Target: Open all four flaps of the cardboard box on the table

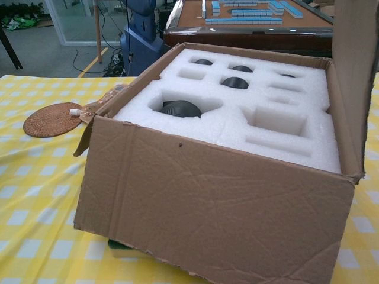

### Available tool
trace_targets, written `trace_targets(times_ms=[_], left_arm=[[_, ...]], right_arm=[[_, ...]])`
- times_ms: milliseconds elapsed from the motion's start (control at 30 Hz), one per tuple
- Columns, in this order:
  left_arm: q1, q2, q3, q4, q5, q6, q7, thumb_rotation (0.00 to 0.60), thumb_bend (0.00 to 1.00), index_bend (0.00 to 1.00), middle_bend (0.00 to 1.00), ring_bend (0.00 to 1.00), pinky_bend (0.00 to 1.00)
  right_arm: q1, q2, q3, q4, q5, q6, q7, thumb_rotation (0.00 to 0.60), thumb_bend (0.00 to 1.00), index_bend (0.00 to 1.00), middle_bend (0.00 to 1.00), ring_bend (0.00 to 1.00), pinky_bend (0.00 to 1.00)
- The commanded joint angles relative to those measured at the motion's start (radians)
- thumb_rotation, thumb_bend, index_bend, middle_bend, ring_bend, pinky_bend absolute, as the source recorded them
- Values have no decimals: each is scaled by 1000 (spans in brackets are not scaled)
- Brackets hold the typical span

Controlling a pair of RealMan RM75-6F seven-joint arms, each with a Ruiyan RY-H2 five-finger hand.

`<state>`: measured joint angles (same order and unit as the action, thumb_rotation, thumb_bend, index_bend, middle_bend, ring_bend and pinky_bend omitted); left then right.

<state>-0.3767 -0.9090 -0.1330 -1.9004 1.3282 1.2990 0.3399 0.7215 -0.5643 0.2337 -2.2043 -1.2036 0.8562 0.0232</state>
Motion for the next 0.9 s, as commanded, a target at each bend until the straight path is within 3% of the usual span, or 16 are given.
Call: trace_targets(times_ms=[33, 500, 733, 900], left_arm=[[0, 1, 0, -1, -2, -2, -2, 261, 532, 483, 456, 179, 0], [-7, 9, -1, -30, 0, -16, 16, 264, 532, 483, 456, 179, 0], [-1, 12, -2, -41, 0, -7, 14, 264, 532, 483, 457, 179, 0], [12, 4, -2, -33, 21, 19, -12, 264, 532, 483, 457, 179, 0]], right_arm=[[-71, 56, -16, -30, -65, 49, 52, 600, 1000, 384, 572, 314, 125], [-313, 164, -118, 11, -219, 184, 232, 600, 1000, 383, 572, 314, 125], [-348, 136, -137, 76, -231, 173, 267, 600, 1000, 383, 569, 314, 125], [-366, 83, -135, 111, -233, 206, 254, 600, 1000, 383, 485, 314, 134]])
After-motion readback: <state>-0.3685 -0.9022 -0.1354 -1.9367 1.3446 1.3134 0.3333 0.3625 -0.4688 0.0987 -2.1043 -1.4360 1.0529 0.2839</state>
